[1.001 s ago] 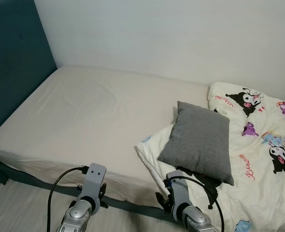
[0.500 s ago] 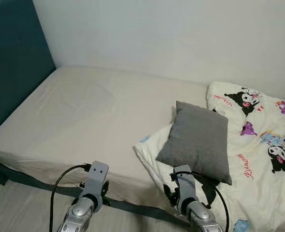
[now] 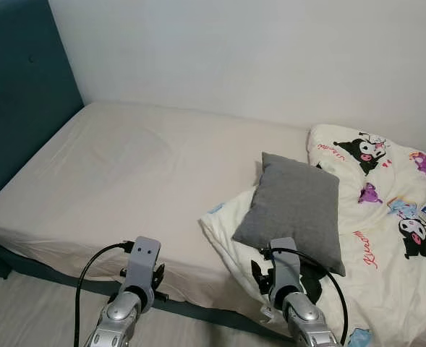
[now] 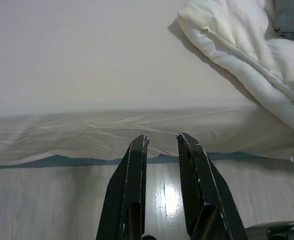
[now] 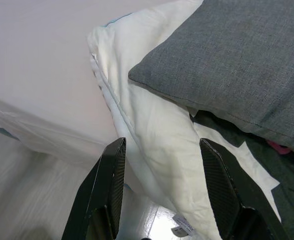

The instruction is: Clean up the room

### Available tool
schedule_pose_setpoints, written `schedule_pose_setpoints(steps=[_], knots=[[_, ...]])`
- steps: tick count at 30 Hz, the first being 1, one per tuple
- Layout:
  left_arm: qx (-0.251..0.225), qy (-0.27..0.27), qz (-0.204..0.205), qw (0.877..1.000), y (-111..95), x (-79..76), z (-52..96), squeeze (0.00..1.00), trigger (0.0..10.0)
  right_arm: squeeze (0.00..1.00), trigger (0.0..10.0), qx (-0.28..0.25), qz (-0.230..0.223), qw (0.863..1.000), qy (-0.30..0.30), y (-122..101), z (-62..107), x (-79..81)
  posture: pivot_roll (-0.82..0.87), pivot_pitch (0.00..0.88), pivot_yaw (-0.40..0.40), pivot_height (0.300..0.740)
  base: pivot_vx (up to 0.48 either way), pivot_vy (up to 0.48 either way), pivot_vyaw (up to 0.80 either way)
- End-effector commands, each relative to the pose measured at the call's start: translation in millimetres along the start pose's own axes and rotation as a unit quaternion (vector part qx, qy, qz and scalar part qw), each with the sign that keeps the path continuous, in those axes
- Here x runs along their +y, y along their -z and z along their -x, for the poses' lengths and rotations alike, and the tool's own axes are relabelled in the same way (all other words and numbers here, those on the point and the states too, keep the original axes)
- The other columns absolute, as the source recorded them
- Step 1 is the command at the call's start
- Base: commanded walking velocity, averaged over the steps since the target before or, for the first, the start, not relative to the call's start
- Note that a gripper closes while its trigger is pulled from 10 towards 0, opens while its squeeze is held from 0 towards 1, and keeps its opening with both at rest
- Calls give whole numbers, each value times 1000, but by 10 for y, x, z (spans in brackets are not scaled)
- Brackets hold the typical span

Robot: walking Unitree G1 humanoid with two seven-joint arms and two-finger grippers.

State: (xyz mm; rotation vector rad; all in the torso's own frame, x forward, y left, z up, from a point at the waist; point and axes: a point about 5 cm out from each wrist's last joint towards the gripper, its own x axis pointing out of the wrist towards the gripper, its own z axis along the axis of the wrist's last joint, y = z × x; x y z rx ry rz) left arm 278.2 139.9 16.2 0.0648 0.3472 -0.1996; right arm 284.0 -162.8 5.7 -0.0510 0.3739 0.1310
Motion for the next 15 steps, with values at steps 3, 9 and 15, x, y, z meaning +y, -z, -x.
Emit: schedule_pose_setpoints(steps=[3, 9, 15], knots=[[0, 9, 1, 1000, 14, -21, 9, 0, 10000, 0, 10000, 6, 0, 1000, 1, 60, 29, 2, 28, 106, -35, 740, 0, 0, 0], [-6, 13, 7, 1000, 8, -25, 16, 0, 10000, 0, 10000, 7, -3, 1000, 2, 80, 41, -2, 26, 108, -33, 740, 204, 0, 0], [-9, 15, 11, 1000, 0, -28, 18, 0, 10000, 0, 10000, 8, -5, 1000, 1, 88, 44, -2, 27, 109, -34, 740, 387, 0, 0]])
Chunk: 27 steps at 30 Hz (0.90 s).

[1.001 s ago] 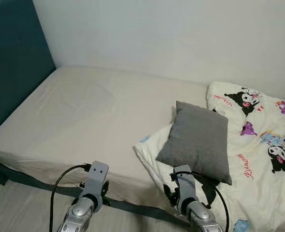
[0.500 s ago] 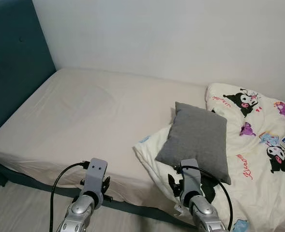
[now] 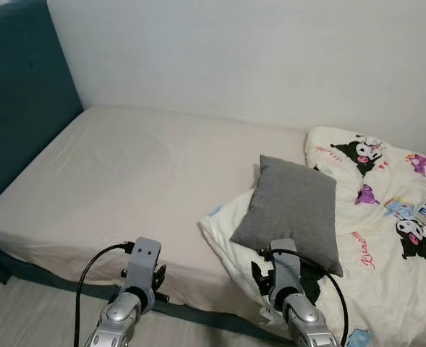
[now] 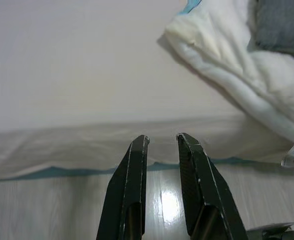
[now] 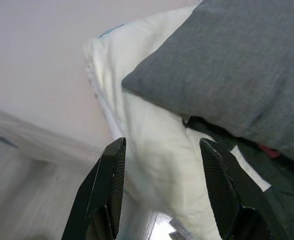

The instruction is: Clean up the room

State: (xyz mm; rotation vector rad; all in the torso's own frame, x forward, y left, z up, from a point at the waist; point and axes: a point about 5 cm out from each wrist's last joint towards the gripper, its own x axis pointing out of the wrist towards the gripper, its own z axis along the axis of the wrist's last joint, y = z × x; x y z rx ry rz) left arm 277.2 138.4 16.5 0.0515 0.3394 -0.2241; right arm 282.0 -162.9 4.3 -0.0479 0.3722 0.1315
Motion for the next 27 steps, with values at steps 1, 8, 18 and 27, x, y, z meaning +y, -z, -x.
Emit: schedule_pose_setpoints(steps=[1, 8, 18, 27], knots=[[-4, 2, 7, 1000, 1, -12, 11, 0, 10000, 0, 10000, 9, -4, 1000, 1, 68, 31, -4, 27, 109, -34, 740, 405, 0, 0], [-5, 2, 10, 1000, 0, -19, 13, 0, 10000, 0, 10000, 11, -3, 1000, -1, 75, 35, -10, 24, 111, -39, 740, 404, 0, 0], [-1, -10, 4, 1000, 22, 3, 18, 0, 10000, 0, 10000, 12, -1, 1000, -3, 79, 38, -17, 23, 114, -42, 740, 219, 0, 0], [0, -9, 1, 1000, 36, 16, 30, 0, 10000, 0, 10000, 15, -1, 1000, -7, 88, 36, 10, 24, 117, -43, 740, 0, 0, 0]])
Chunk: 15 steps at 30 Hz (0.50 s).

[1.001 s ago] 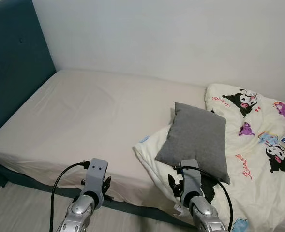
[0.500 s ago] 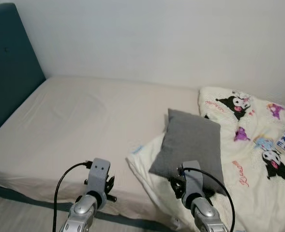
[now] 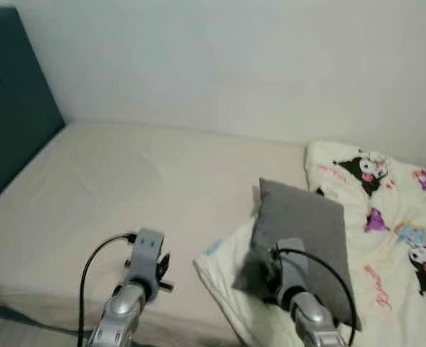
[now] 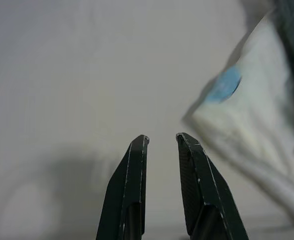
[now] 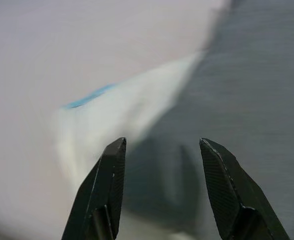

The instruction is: Clean up the room

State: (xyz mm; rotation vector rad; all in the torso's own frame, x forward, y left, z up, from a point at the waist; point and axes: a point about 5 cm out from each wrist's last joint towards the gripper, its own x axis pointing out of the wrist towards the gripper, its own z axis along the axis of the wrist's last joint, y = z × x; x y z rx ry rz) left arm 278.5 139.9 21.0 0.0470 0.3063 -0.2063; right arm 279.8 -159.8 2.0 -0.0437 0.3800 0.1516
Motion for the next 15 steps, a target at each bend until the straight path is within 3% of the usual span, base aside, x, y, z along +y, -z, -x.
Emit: schedule_pose_setpoints(steps=[1, 15], knots=[[17, 0, -1, 1000, 83, 0, 28, 0, 10000, 0, 10000, 12, -1, 1000, 3, 63, 28, -21, 24, 117, -43, 740, 0, 0, 0], [21, 16, -10, 1000, 87, -20, 28, 0, 10000, 0, 10000, 18, -7, 1000, 3, 88, 32, -5, 30, 127, -39, 740, 0, 0, 0]])
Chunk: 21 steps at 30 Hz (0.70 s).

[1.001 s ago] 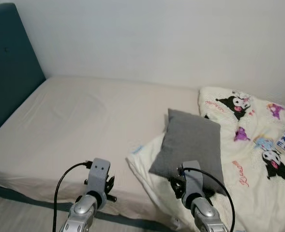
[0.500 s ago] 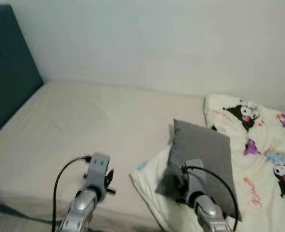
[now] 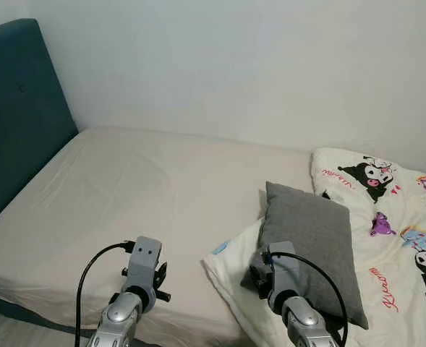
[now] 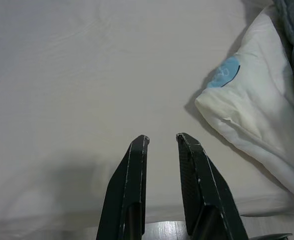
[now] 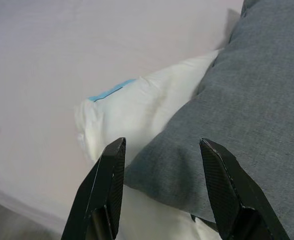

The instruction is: Clean up the room

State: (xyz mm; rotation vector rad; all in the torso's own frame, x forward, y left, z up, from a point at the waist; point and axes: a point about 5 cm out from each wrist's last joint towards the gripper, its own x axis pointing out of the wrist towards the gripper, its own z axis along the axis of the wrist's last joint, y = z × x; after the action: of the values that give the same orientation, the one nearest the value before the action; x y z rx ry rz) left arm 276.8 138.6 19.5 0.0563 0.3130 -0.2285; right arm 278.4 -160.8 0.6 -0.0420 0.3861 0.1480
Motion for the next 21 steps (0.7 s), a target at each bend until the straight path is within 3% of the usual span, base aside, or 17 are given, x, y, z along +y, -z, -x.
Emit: schedule_pose_setpoints(steps=[1, 21], knots=[[17, 5, -4, 1000, 68, -5, 19, 0, 10000, 0, 10000, 15, -6, 1000, 2, 70, 23, 2, 30, 127, -39, 740, 0, 0, 0], [35, 12, -3, 999, 100, -17, 12, 0, 10000, 0, 10000, 22, -26, 999, 2, 92, 25, 23, 30, 129, -34, 740, 0, 0, 0]])
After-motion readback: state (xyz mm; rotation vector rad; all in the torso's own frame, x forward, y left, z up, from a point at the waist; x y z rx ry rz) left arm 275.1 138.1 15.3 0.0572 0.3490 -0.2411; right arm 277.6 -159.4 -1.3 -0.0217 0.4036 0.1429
